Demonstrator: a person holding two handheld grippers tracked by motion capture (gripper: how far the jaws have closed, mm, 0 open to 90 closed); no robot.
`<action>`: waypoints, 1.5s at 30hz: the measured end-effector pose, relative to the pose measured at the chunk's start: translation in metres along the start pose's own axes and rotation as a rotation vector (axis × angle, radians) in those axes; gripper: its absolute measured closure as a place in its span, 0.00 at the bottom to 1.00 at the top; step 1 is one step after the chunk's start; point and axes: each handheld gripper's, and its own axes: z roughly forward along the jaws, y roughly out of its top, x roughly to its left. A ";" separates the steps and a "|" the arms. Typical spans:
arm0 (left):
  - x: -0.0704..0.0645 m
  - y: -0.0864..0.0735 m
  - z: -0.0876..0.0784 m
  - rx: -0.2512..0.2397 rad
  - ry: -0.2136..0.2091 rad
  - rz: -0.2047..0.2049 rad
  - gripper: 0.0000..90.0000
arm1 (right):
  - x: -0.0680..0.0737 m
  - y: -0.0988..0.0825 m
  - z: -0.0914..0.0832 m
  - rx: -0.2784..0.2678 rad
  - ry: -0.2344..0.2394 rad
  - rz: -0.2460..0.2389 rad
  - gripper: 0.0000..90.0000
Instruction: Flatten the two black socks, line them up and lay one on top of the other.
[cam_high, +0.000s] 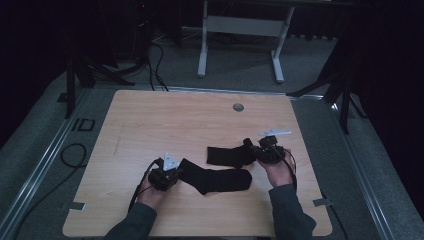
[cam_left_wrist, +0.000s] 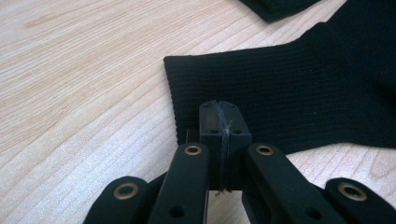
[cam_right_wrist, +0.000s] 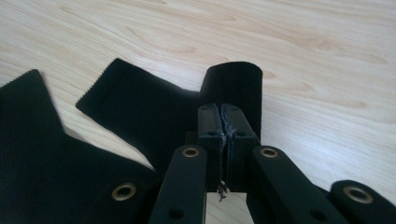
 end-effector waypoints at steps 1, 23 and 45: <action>0.000 0.000 0.000 -0.001 0.000 -0.002 1.00 | -0.002 -0.002 -0.001 0.000 -0.003 -0.001 0.97; 0.000 0.000 0.000 -0.002 0.002 0.002 1.00 | 0.005 -0.001 -0.015 0.014 -0.132 -0.211 0.62; 0.000 0.000 0.000 -0.001 -0.002 -0.004 1.00 | 0.048 0.014 0.068 0.197 0.010 -0.569 0.66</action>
